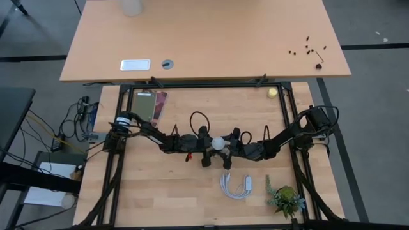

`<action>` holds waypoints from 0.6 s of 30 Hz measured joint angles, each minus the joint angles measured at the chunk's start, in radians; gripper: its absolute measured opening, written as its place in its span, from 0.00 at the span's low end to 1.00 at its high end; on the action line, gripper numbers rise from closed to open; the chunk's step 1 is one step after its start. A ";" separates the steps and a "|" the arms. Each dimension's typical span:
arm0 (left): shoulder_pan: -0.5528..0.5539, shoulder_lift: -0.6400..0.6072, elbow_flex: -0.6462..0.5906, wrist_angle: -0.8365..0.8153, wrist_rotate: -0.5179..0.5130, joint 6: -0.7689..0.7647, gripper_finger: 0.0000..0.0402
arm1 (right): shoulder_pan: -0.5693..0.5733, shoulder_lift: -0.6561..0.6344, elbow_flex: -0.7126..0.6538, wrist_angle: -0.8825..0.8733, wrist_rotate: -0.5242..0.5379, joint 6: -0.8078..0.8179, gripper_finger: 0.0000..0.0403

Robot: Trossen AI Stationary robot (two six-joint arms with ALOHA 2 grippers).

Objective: Screw lightbulb
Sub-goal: Remove the white lightbulb from the desk lamp

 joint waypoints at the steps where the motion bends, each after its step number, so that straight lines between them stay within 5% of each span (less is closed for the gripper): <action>1: 0.000 0.000 0.000 -0.002 -0.002 0.000 0.49 | -0.006 0.000 0.000 0.002 0.000 -0.001 0.74; 18: 0.001 -0.001 0.000 -0.033 0.002 0.051 0.48 | -0.046 0.000 0.000 0.020 -0.026 0.053 0.76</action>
